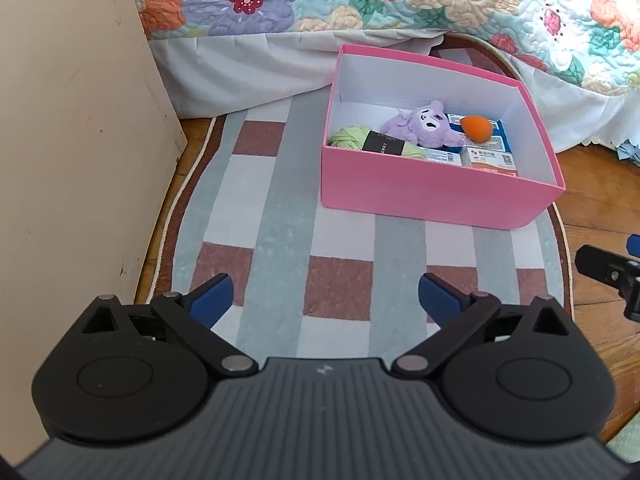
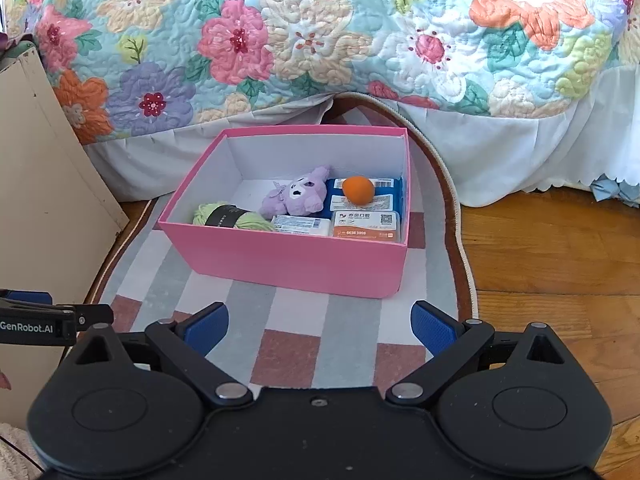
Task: Organize objects
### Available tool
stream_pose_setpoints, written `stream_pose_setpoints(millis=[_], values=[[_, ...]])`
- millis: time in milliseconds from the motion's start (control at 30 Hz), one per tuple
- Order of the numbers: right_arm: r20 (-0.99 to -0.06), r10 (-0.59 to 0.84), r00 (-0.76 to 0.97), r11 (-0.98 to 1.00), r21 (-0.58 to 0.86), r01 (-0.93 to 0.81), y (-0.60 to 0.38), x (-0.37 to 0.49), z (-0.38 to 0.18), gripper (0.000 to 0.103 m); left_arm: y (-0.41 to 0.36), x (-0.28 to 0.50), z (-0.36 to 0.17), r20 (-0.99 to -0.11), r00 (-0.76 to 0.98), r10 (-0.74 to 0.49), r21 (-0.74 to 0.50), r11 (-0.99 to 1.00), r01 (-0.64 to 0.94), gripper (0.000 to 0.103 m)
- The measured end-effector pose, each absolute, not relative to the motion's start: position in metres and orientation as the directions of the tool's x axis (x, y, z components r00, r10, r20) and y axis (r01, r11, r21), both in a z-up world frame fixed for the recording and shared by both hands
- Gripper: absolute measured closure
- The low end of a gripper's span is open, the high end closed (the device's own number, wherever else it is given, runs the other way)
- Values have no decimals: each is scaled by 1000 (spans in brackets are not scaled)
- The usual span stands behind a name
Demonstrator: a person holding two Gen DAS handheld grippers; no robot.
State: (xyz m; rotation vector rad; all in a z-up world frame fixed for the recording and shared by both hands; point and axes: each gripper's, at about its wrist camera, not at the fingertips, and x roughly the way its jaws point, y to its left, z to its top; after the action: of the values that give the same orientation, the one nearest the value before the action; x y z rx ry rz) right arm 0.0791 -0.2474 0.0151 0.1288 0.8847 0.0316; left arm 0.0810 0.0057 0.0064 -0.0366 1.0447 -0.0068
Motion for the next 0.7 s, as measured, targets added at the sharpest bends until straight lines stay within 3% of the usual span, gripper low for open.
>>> stream_pose_setpoints(millis=[700], values=[[-806,37,591,992,99,72,-257,80,9,0,3,79,10,-882,470,-41,-29,999,33,0]])
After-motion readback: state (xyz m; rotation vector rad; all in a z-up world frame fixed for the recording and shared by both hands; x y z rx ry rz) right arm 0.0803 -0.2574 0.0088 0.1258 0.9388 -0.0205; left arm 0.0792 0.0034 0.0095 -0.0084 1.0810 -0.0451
